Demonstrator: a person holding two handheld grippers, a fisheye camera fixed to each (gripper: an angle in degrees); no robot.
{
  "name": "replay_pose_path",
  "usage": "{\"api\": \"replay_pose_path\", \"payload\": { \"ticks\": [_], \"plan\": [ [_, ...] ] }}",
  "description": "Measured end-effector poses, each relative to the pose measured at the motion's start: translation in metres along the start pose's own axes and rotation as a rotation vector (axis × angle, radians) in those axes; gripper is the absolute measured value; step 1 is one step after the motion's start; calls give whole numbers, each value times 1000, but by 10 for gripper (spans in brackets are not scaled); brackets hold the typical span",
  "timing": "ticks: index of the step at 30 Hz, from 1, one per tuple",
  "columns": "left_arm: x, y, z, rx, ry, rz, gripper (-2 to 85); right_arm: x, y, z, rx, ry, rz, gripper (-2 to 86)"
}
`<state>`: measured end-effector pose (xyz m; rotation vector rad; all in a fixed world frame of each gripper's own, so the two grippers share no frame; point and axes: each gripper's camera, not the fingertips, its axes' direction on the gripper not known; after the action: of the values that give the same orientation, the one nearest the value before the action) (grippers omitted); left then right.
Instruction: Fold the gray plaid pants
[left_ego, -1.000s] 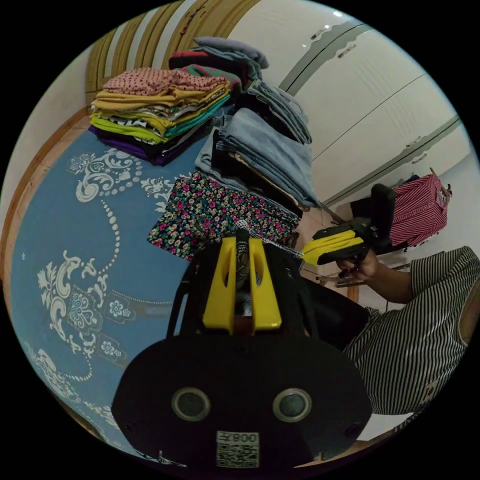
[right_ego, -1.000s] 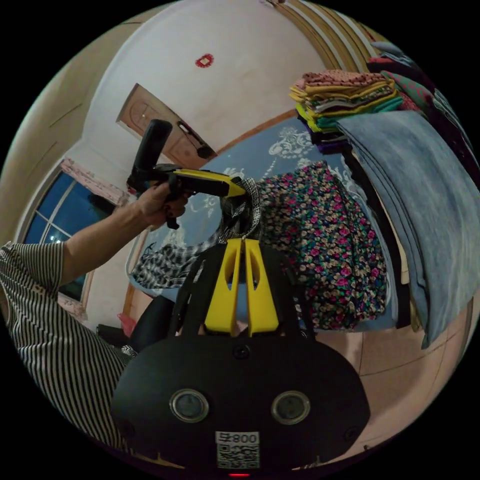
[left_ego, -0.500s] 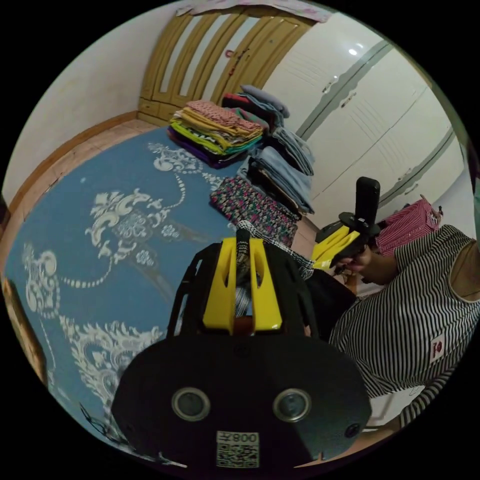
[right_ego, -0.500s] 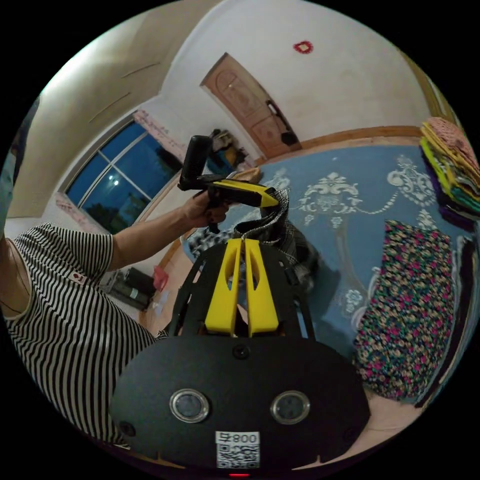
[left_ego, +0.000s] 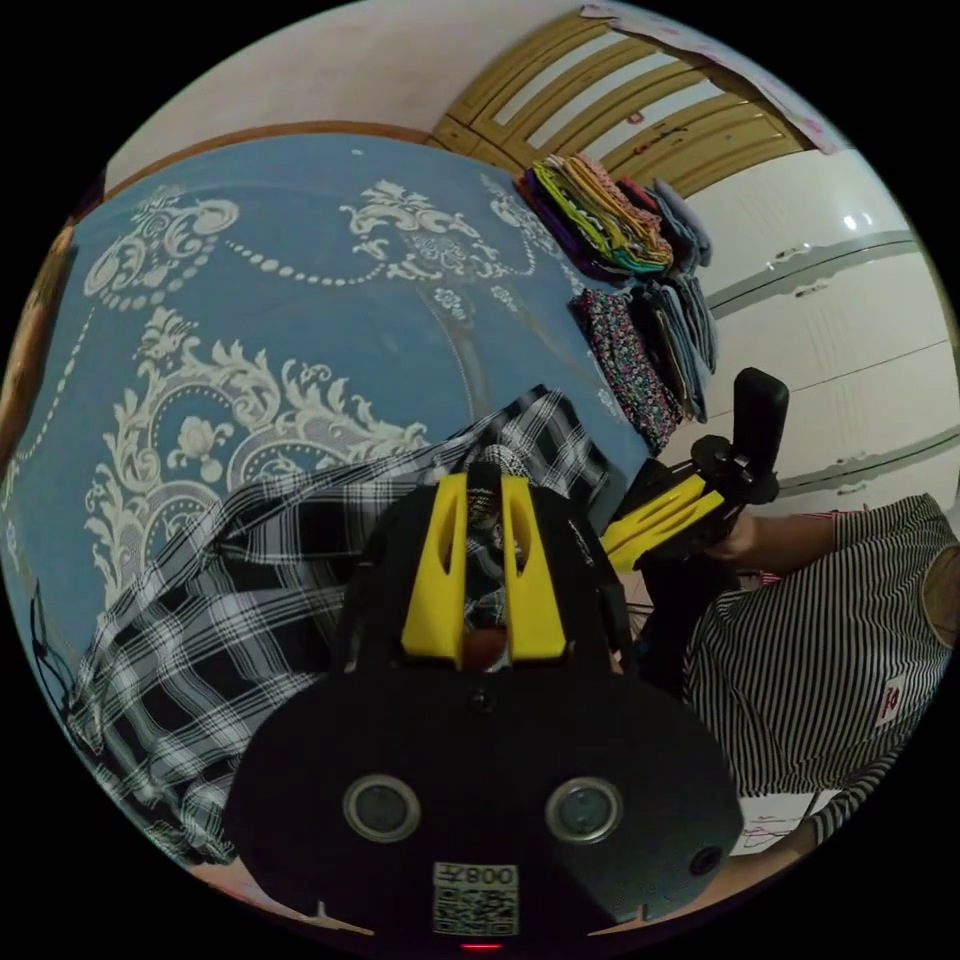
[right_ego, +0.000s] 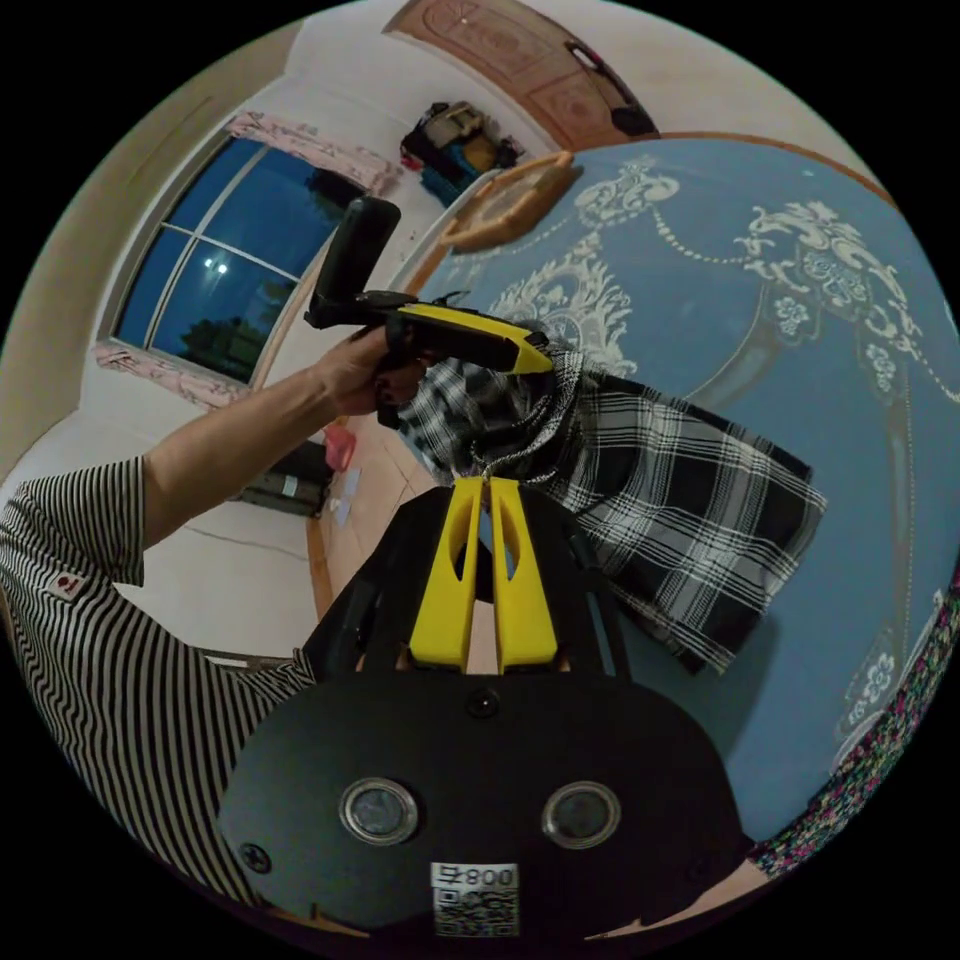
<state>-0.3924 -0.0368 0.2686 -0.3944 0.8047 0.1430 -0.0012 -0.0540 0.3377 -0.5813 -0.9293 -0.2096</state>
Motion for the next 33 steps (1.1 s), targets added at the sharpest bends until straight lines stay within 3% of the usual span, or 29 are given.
{"api": "replay_pose_path", "payload": {
  "ticks": [5, 9, 12, 16, 22, 26, 33],
  "plan": [
    [-27, 47, -38, 105, -74, -100, 49, -6, -40, 35, -83, -21, 0, 15],
    [-19, 73, -57, 220, -10, -71, 31, -17, -69, 54, -109, -37, -30, 16],
    [-6, 82, -44, 145, 9, 8, 17, -27, -86, 65, -150, 1, -72, 16],
    [-18, 98, -22, -33, -201, -49, 5, -34, -102, 66, -160, 46, -83, 13],
    [-34, 137, -49, 83, -197, -156, 2, -25, -114, 43, -47, 60, -31, 3],
    [-26, 157, -70, 206, -151, -174, 1, -7, -129, 56, -69, 38, 67, 2],
    [-7, 163, -58, 176, -82, -123, 2, -30, -165, 83, -144, 2, -24, 1]
  ]
}}
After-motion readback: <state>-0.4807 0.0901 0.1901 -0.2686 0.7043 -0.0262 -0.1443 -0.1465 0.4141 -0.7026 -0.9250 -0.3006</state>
